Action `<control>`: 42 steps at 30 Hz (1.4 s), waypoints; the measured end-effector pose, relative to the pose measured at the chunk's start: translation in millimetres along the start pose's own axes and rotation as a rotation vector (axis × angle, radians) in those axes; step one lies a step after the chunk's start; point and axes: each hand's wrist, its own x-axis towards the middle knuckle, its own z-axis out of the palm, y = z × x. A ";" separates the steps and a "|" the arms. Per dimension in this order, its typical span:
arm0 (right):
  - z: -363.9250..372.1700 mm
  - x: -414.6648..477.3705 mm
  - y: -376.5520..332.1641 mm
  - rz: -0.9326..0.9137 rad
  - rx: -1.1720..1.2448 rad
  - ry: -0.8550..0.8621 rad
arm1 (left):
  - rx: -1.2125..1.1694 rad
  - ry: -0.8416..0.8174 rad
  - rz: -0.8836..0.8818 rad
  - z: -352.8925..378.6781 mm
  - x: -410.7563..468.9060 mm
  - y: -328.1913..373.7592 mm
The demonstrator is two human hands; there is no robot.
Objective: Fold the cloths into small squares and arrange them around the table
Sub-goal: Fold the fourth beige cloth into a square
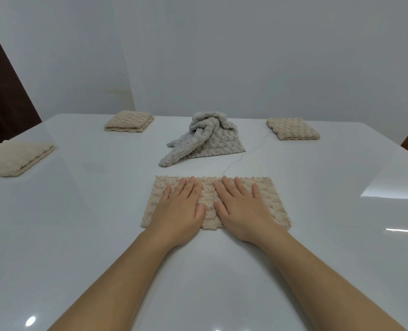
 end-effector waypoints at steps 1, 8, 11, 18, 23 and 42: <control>0.0 -0.2 -0.1 0.000 -0.001 0.000 | 0.000 0.000 0.000 0.4 0.1 -0.2; -0.4 -0.4 0.1 -0.001 -0.006 -0.004 | -0.007 0.002 -0.003 0.8 0.7 -0.3; -0.1 -0.2 0.0 -0.002 -0.007 -0.003 | -0.017 0.011 -0.010 1.8 0.6 -0.4; -6.3 2.2 -1.1 0.012 0.004 -0.075 | -0.059 0.010 -0.201 -3.3 2.2 -26.6; -14.1 17.4 -21.5 -0.014 0.040 -0.024 | 0.045 0.085 -0.323 -24.3 21.3 -39.8; -2.2 24.7 -40.5 0.025 0.037 -0.023 | -0.210 0.108 -0.601 -33.9 19.7 -56.0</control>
